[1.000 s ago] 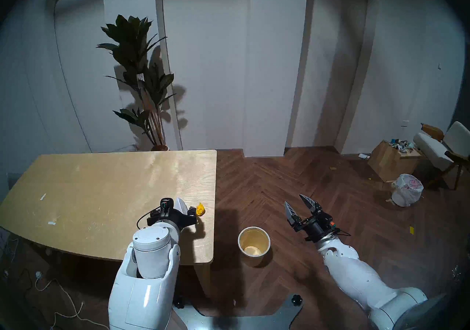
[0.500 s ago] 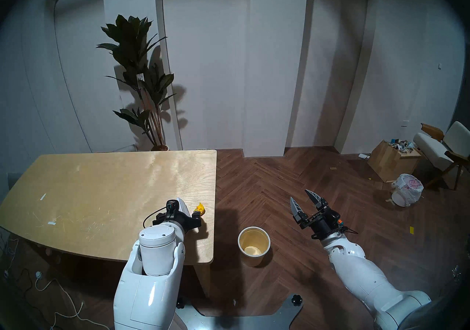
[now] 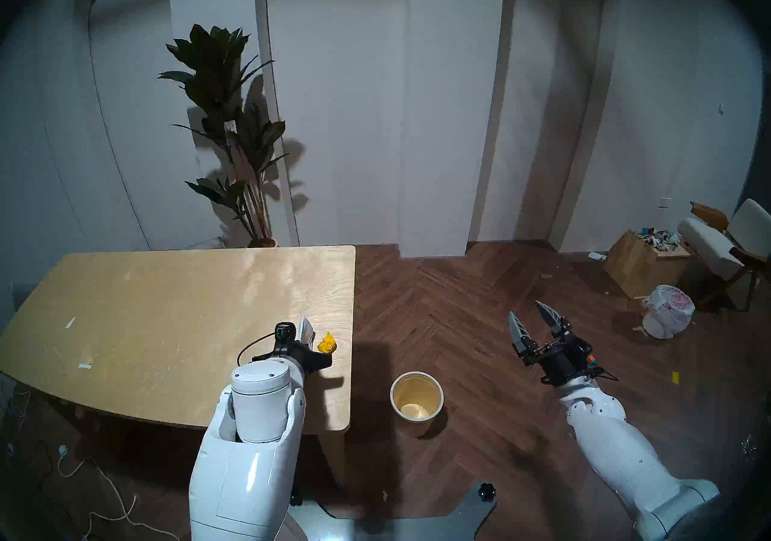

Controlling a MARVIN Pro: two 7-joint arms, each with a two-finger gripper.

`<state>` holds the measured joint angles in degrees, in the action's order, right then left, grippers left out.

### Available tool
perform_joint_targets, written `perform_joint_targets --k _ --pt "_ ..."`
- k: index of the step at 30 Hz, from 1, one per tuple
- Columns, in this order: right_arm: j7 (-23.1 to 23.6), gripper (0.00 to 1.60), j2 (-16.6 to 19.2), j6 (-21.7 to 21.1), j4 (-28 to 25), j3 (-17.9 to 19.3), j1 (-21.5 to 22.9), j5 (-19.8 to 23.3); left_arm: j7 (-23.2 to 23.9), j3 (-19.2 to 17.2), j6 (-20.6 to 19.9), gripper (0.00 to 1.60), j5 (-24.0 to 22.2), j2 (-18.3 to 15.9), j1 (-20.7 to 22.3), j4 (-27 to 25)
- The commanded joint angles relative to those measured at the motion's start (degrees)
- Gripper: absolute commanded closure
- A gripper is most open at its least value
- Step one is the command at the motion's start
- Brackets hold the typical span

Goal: Put the trash into the trash bin on the ground

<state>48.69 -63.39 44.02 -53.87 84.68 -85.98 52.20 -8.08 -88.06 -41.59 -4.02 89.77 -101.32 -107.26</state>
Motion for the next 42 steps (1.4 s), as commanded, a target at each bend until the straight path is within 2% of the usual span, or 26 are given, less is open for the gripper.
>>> perform_joint_targets --k 1,11,16,32,42 --pt "-1.2 0.00 2.9 -0.1 -2.6 3.6 -3.2 2.4 -0.6 -0.7 -0.3 1.60 0.3 -0.2 2.6 -1.2" --pt "-3.6 0.00 4.5 -0.8 -3.4 8.0 -8.6 5.3 -1.7 -1.6 -1.2 1.60 0.7 -0.1 6.6 -3.3" --pt "-4.8 0.00 4.7 -1.6 -3.7 9.7 -11.5 6.7 -1.7 -0.6 -1.4 1.60 0.6 0.5 8.7 -4.2" --pt "-7.7 0.00 5.0 -5.7 -7.6 14.4 -20.0 11.1 0.3 7.5 -1.9 1.60 0.0 1.9 13.7 -3.6" --pt "-8.9 0.00 4.7 -8.6 -12.2 16.2 -23.9 13.5 1.9 12.5 -1.8 1.60 -1.3 2.6 18.0 0.7"
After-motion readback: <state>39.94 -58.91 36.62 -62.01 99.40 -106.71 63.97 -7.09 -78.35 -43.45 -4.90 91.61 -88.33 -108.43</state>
